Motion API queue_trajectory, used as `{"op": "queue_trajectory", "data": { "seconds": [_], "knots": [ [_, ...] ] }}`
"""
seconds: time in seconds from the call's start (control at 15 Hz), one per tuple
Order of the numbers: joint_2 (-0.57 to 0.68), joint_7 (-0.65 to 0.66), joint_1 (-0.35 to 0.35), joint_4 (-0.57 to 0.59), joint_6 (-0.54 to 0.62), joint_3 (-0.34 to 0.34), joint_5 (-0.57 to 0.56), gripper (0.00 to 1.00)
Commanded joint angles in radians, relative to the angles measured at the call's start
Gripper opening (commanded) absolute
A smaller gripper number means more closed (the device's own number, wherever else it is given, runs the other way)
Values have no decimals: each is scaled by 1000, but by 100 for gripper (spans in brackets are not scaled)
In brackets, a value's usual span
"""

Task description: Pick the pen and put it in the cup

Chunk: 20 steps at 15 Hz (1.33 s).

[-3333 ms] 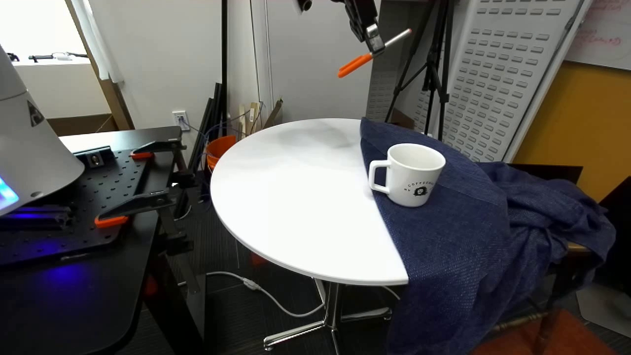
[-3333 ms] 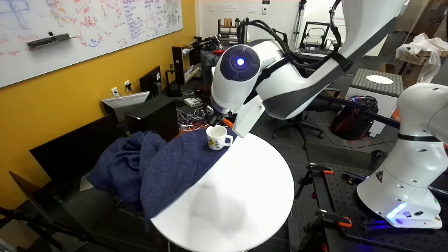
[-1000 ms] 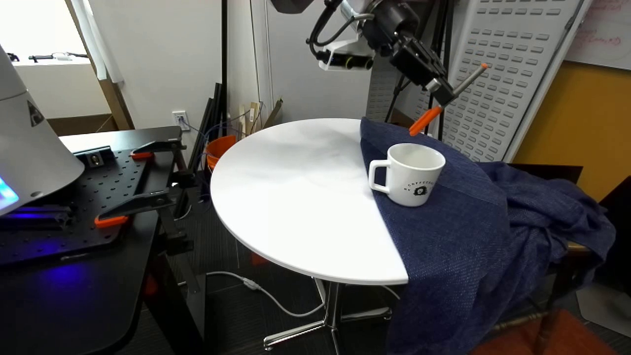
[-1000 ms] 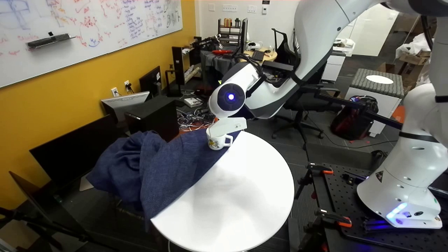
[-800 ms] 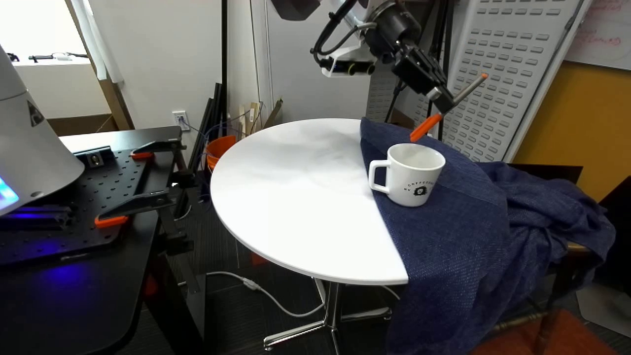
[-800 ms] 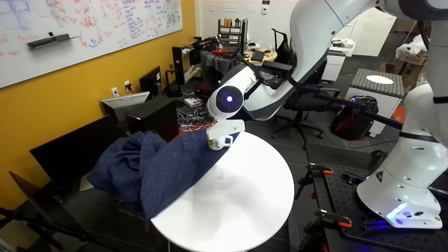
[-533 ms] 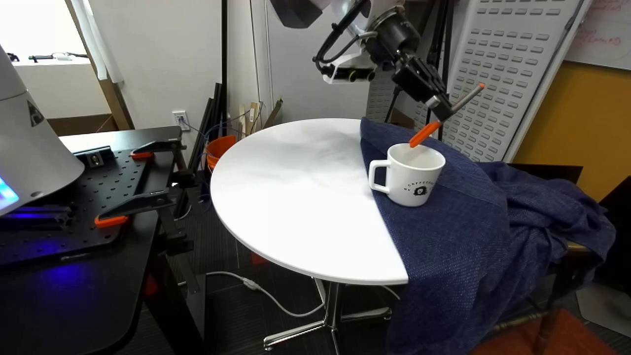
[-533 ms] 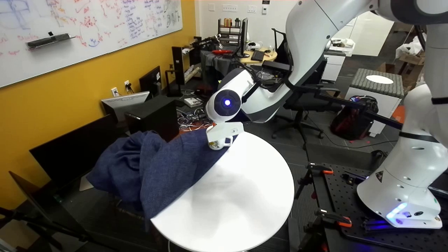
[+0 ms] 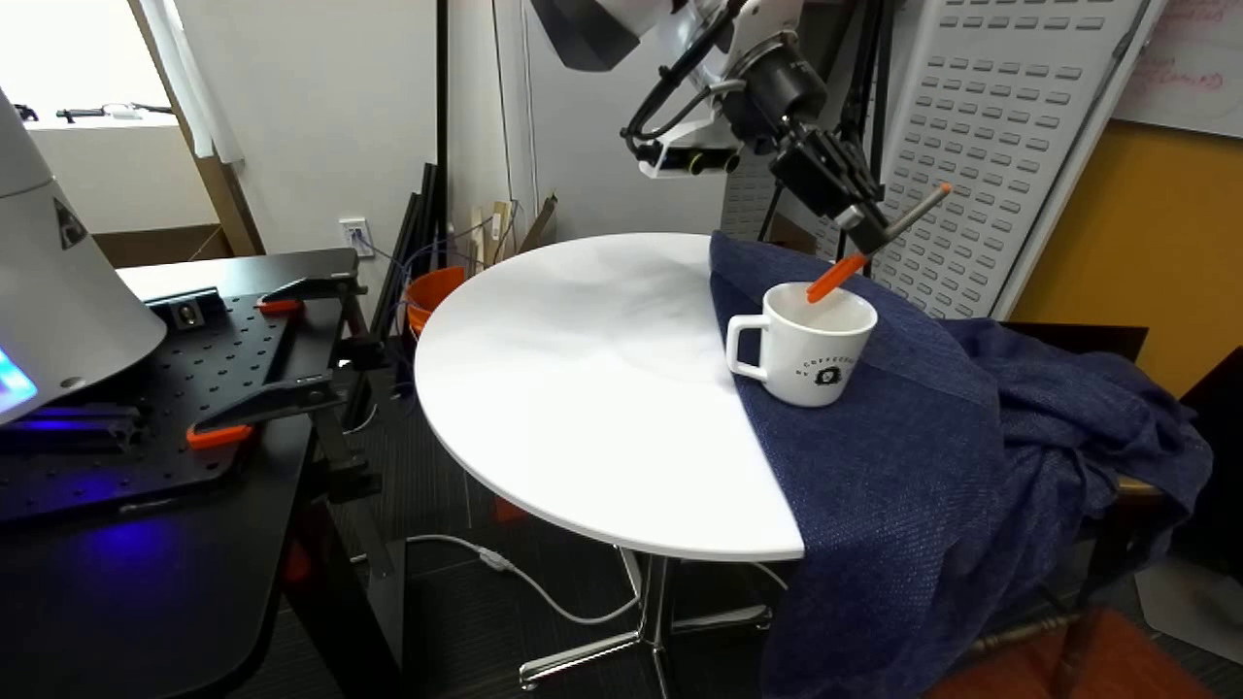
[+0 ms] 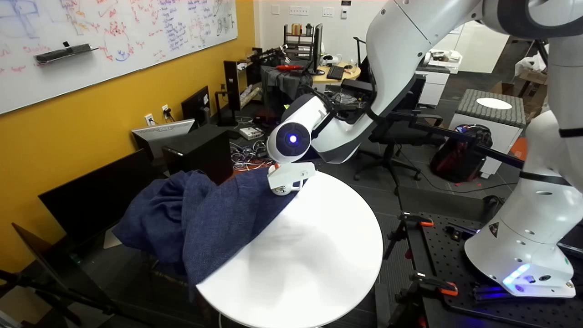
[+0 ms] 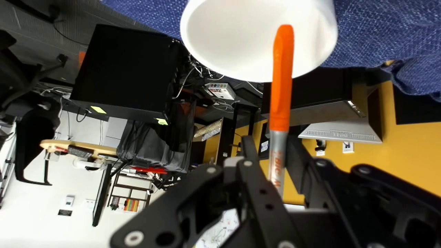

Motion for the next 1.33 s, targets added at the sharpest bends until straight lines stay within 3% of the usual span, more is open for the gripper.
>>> {"op": "queue_trajectory", "data": {
  "seconds": [0.0,0.33,1.27],
  "knots": [
    [13,24,-17,20,21,13,-22,59],
    [5,23,-17,14,21,13,-22,98],
    [-100,-5,-22,-66,111,23,-20,100]
  ]
}}
